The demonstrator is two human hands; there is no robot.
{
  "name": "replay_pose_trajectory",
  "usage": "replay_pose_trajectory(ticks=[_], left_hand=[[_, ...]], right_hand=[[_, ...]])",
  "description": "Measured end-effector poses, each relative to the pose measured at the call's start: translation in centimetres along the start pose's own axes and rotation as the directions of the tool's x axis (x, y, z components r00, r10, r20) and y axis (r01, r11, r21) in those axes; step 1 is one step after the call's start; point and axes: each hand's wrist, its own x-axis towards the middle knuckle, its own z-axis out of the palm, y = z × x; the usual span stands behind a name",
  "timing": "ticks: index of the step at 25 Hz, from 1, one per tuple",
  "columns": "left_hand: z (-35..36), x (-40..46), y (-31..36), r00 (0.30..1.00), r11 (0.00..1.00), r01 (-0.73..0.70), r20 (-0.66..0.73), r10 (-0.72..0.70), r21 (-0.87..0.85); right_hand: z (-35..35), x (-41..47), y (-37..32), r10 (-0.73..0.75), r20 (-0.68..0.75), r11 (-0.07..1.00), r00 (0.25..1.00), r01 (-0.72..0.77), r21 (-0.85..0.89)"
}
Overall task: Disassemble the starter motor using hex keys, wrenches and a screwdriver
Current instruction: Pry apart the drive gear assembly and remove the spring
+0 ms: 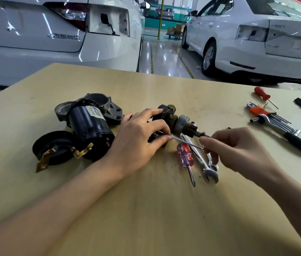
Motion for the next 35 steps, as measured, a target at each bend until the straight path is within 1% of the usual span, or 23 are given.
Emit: replay_pose_trajectory(ticks=[1, 2, 3, 5, 9, 12, 13, 14, 15, 16, 17, 18, 19, 20, 21, 22, 23, 24, 25, 27, 30, 32, 35], left_hand=[[0.0, 0.0, 0.0, 1.000, 1.000, -0.002, -0.001, 0.002, 0.000], [0.1, 0.0, 0.0, 1.000, 1.000, -0.001, 0.001, 0.001, -0.002], [0.1, 0.0, 0.0, 1.000, 1.000, 0.003, 0.002, -0.003, -0.006], [0.1, 0.0, 0.0, 1.000, 1.000, 0.013, -0.002, -0.013, -0.011], [-0.1, 0.0, 0.1, 1.000, 0.999, 0.030, 0.005, -0.030, -0.044], [-0.4, 0.1, 0.2, 0.998, 0.996, 0.062, 0.017, -0.061, -0.058], [-0.4, 0.2, 0.3, 0.997, 0.995, 0.074, 0.018, -0.073, -0.064], [-0.4, 0.2, 0.4, 0.996, 0.994, 0.085, 0.018, -0.084, -0.070], [-0.5, 0.3, 0.5, 0.995, 0.993, 0.096, 0.018, -0.095, -0.073], [-0.5, 0.3, 0.5, 0.994, 0.991, 0.105, 0.016, -0.104, -0.077], [-0.6, 0.3, 0.5, 0.993, 0.990, 0.114, 0.017, -0.113, -0.079], [-0.6, 0.3, 0.4, 0.993, 0.990, 0.118, 0.021, -0.117, -0.080], [-0.6, 0.3, 0.3, 0.993, 0.990, 0.119, 0.023, -0.117, -0.075], [-0.5, 0.3, 0.4, 0.993, 0.991, 0.118, 0.021, -0.117, -0.067], [-0.4, 0.3, 0.4, 0.993, 0.991, 0.117, 0.014, -0.116, -0.058], [-0.4, 0.3, 0.4, 0.993, 0.992, 0.117, 0.005, -0.117, -0.050], [-0.3, 0.3, 0.5, 0.993, 0.992, 0.116, -0.004, -0.117, -0.047], [-0.2, 0.3, 0.5, 0.993, 0.992, 0.117, -0.011, -0.117, -0.045], [-0.2, 0.3, 0.5, 0.993, 0.992, 0.116, -0.015, -0.117, -0.042], [-0.1, 0.4, 0.3, 0.994, 0.993, 0.111, -0.018, -0.112, -0.033], [-0.1, 0.4, 0.2, 0.994, 0.994, 0.106, -0.016, -0.106, -0.028], [-0.1, 0.4, 0.2, 0.995, 0.994, 0.102, -0.014, -0.103, -0.037], [-0.2, 0.2, 0.2, 0.995, 0.995, 0.093, -0.023, -0.094, -0.044]], right_hand=[[-0.4, 0.1, 0.0, 0.129, 0.115, 0.978, 0.985, -0.145, 0.147], [-0.7, 0.1, 0.1, 0.213, 0.208, 0.937, 0.955, -0.260, 0.232], [-0.9, 0.2, 0.2, 0.252, 0.273, 0.906, 0.928, -0.326, 0.270], [-0.9, 0.3, 0.4, 0.257, 0.336, 0.872, 0.906, -0.367, 0.323], [-0.6, 0.2, 1.0, 0.211, 0.331, 0.845, 0.920, -0.342, 0.412], [-0.2, 0.0, 1.2, 0.075, 0.203, 0.909, 0.976, -0.151, 0.388], [0.0, -0.2, 1.3, -0.016, 0.137, 0.938, 0.990, -0.032, 0.346], [0.0, -0.4, 1.6, -0.177, 0.052, 0.968, 0.983, 0.164, 0.189], [0.0, -0.5, 1.9, -0.382, 0.021, 0.921, 0.924, 0.382, -0.072], [-0.1, -0.6, 2.0, -0.573, 0.089, 0.770, 0.815, 0.572, -0.284], [0.1, -0.6, 2.3, -0.677, 0.182, 0.609, 0.713, 0.682, -0.406], [0.2, -0.7, 2.7, -0.711, 0.236, 0.523, 0.662, 0.723, -0.451], [0.4, -0.8, 2.8, -0.703, 0.220, 0.548, 0.676, 0.712, -0.438], [0.7, -1.0, 2.4, -0.655, 0.144, 0.659, 0.742, 0.654, -0.373], [0.8, -1.2, 1.9, -0.539, 0.047, 0.816, 0.841, 0.535, -0.218], [0.9, -1.1, 1.5, -0.370, -0.008, 0.929, 0.929, 0.370, 0.006], [1.0, -1.0, 1.2, -0.203, -0.005, 0.954, 0.979, 0.199, 0.225], [0.8, -0.7, 1.2, -0.087, 0.059, 0.920, 0.994, 0.058, 0.387], [0.5, -0.4, 1.4, -0.009, 0.136, 0.876, 0.991, -0.058, 0.479], [0.1, 0.2, 1.8, 0.061, 0.259, 0.795, 0.964, -0.203, 0.571], [0.3, 0.4, 2.0, 0.141, 0.361, 0.672, 0.922, -0.357, 0.648], [0.3, 0.3, 2.0, 0.162, 0.376, 0.657, 0.912, -0.384, 0.649], [0.4, -0.2, 1.6, 0.132, 0.275, 0.794, 0.952, -0.268, 0.546]])
